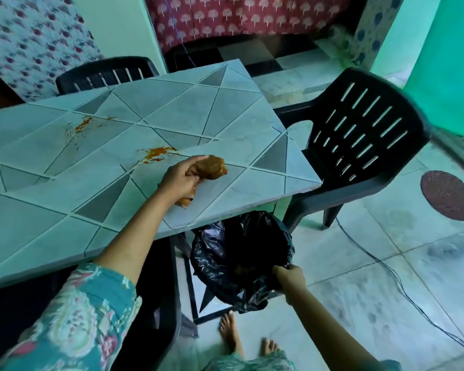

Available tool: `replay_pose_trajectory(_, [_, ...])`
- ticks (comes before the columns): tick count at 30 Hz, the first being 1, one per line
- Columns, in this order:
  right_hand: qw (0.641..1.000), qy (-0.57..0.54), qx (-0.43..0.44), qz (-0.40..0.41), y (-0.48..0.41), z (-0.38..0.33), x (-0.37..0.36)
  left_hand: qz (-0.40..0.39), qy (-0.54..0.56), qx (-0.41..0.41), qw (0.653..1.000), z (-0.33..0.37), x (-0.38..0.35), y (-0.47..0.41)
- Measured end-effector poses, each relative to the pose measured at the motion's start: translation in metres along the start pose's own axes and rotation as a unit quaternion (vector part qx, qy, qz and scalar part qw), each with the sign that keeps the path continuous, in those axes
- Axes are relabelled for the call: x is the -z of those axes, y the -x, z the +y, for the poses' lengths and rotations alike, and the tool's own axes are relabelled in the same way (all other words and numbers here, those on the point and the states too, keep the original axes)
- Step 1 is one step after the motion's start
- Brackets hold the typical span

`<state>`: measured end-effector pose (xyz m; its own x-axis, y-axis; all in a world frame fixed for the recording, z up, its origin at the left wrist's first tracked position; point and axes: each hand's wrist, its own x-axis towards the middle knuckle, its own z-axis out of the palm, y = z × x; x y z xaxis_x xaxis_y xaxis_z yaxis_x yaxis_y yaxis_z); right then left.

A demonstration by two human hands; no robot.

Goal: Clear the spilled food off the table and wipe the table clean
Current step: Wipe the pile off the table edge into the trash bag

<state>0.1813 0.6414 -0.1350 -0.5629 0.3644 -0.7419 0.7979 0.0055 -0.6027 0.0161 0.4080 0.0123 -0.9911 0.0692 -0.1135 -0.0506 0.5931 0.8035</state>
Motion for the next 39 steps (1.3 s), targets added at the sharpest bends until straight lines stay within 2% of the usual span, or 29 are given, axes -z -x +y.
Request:
replay_pose_trajectory(2, [1.0, 0.0, 0.001, 0.002, 0.005, -0.004, -0.001, -0.015, -0.011, 0.02, 1.0, -0.014, -0.012, 0.003])
replay_pose_trajectory(7, [1.0, -0.012, -0.01, 0.002, 0.01, -0.01, -0.003, -0.102, -0.036, -0.085, 0.99, -0.009, -0.058, 0.047])
replay_pose_trajectory(11, [0.999, -0.031, -0.014, 0.002, 0.011, -0.011, -0.006, -0.173, 0.0, -0.127, 0.977, 0.005, -0.066, 0.059])
replay_pose_trajectory(15, [0.999, -0.042, -0.022, -0.012, 0.007, -0.005, -0.007, -0.116, 0.059, -0.101, 0.986, 0.031, -0.053, 0.013])
replay_pose_trajectory(19, [0.999, -0.041, -0.024, 0.003, 0.005, 0.004, -0.009, -0.059, -0.043, -0.115, 0.991, 0.036, -0.055, -0.067])
replay_pose_trajectory(23, [0.998, -0.057, -0.02, 0.016, 0.007, 0.006, -0.01, -0.074, -0.074, -0.121, 0.987, 0.036, -0.077, -0.124])
replay_pose_trajectory(26, [0.998, -0.057, -0.023, 0.031, 0.004, 0.007, -0.011, -0.093, -0.147, -0.151, 0.973, 0.04, -0.098, -0.138])
replay_pose_trajectory(30, [0.998, -0.052, -0.023, 0.039, 0.006, 0.005, -0.013, -0.099, -0.172, -0.191, 0.961, 0.044, -0.114, -0.127])
replay_pose_trajectory(35, [0.997, -0.065, -0.027, 0.02, 0.007, 0.003, -0.014, -0.19, -0.188, -0.27, 0.925, 0.038, -0.105, -0.058])
replay_pose_trajectory(39, [0.998, -0.058, -0.028, 0.019, 0.004, 0.003, -0.012, -0.274, -0.17, -0.283, 0.903, 0.022, -0.076, 0.011])
